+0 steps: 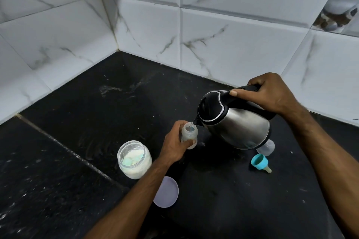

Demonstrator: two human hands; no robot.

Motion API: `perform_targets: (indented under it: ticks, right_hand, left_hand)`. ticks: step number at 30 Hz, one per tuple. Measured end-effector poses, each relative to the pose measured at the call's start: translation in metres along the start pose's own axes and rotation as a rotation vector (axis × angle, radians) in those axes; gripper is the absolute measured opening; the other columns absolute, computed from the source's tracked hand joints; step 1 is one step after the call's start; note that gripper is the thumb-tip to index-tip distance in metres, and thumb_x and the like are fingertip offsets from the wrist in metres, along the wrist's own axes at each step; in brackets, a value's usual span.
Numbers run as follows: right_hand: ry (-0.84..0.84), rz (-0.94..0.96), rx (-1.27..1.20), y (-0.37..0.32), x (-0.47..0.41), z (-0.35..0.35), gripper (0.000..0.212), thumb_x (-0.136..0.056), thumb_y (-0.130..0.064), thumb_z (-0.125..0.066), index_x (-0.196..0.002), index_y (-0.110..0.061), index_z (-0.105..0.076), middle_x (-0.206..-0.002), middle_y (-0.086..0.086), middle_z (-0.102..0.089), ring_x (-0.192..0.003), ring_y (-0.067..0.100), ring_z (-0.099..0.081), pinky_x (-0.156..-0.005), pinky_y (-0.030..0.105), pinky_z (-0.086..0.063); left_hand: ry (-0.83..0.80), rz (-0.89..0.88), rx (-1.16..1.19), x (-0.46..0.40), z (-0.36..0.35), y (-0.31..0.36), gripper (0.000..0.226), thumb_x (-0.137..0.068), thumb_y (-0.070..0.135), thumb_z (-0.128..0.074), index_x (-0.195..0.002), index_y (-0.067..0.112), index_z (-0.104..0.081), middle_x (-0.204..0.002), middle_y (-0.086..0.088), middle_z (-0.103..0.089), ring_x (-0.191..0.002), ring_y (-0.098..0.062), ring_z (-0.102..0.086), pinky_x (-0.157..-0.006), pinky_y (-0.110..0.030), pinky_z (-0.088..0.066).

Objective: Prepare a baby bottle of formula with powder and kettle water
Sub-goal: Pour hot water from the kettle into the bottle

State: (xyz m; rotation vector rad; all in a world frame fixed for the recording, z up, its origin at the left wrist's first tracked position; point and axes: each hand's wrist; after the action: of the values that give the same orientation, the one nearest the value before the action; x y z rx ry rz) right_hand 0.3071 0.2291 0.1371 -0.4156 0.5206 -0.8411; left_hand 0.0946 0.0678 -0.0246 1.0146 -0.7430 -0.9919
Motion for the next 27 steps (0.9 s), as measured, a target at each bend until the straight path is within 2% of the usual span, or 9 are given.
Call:
perform_targets:
  ticks: [18,23,27]
  right_hand:
    - [0.009,0.007,-0.016,-0.0008,0.0004,0.0023,0.095,-0.052,-0.096,-0.058,-0.051,-0.004,-0.034,-0.047,-0.004,-0.021,-0.046,0.011,-0.021,-0.050,0.031,-0.021]
    - [0.006,0.006,-0.013,-0.0002,-0.0006,0.0013,0.097,-0.052,-0.097,-0.057,-0.052,-0.002,-0.037,-0.048,-0.002,-0.023,-0.046,0.012,-0.022,-0.050,0.031,-0.022]
    - [0.007,0.011,-0.009,-0.0004,-0.0011,0.0013,0.095,-0.053,-0.096,-0.059,-0.051,-0.004,-0.034,-0.046,-0.005,-0.021,-0.045,0.010,-0.022,-0.049,0.030,-0.021]
  left_hand:
    - [0.002,-0.003,0.000,-0.0032,-0.0013,-0.0060,0.058,-0.077,0.007,-0.080,-0.121,0.029,-0.050,-0.122,0.012,-0.062,-0.113,-0.003,-0.057,-0.102,-0.029,-0.047]
    - [0.002,0.002,0.003,-0.0031,-0.0014,-0.0062,0.059,-0.077,0.006,-0.080,-0.123,0.027,-0.050,-0.124,0.009,-0.062,-0.118,-0.008,-0.057,-0.104,-0.033,-0.047]
    - [0.001,0.001,0.003,-0.0024,-0.0013,-0.0051,0.058,-0.078,0.006,-0.080,-0.122,0.029,-0.050,-0.122,0.011,-0.062,-0.118,-0.008,-0.057,-0.101,-0.028,-0.047]
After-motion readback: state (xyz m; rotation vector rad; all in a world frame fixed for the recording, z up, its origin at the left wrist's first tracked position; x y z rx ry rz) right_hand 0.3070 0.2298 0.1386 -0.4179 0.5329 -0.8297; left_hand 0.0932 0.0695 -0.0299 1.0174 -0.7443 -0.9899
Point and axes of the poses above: each hand's wrist, its own x-axis away from the middle knuckle, its own z-axis out of the back of the hand, y = z × x
